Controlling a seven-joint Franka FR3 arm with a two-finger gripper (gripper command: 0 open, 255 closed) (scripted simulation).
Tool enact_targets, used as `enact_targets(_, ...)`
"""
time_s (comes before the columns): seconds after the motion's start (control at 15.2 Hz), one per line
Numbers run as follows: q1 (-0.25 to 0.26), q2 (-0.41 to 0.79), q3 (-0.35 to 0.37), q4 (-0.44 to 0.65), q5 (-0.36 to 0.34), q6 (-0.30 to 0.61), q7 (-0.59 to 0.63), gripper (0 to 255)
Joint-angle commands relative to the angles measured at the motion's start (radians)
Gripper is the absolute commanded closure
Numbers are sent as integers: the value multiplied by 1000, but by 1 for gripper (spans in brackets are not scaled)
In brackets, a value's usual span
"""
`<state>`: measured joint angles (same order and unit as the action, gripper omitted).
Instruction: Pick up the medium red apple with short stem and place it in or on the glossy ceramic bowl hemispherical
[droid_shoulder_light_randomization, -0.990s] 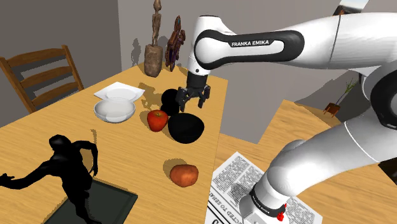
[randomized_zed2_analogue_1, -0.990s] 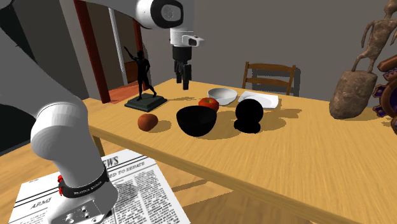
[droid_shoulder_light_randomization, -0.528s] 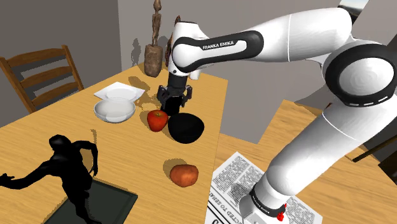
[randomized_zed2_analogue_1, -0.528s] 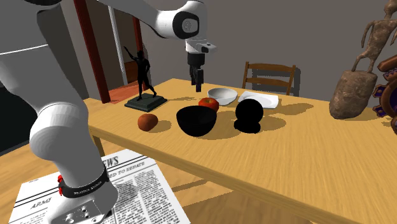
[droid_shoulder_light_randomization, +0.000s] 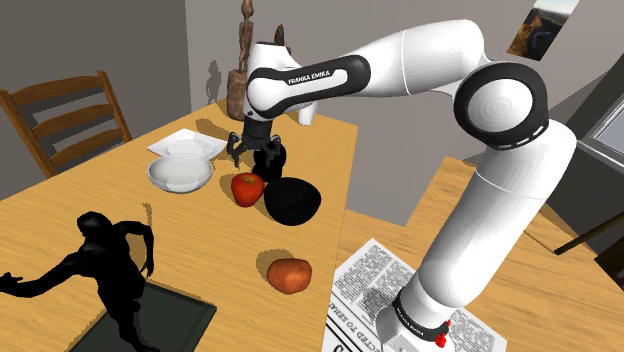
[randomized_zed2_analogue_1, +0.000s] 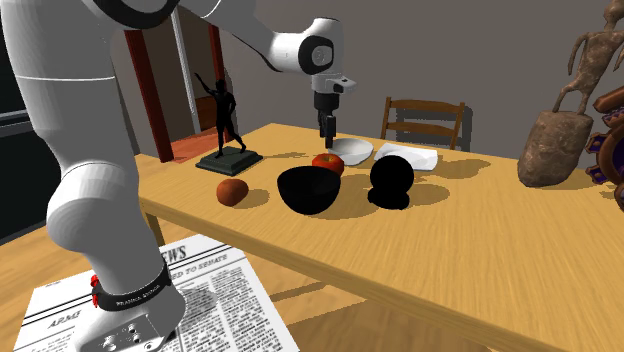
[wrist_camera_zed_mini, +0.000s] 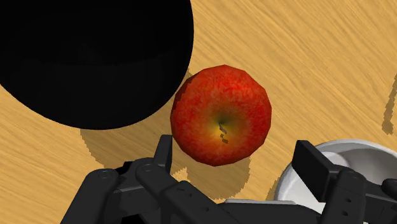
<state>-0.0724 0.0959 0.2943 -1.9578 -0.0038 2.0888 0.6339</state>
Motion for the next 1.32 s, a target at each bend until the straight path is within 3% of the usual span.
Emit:
enact_targets(0.0, 2, 12, 1, -13, -4, 26, 7, 0)
enact_targets(0.26, 5, 39, 0, -44, -14, 82, 14, 0)
enact_targets(0.79, 5, 39, 0, -44, -14, 82, 14, 0)
enact_targets(0.86, 5, 39, 0, -44, -14, 82, 14, 255)
enact_targets(1.25, 5, 39, 0, -44, -14, 82, 14, 255)
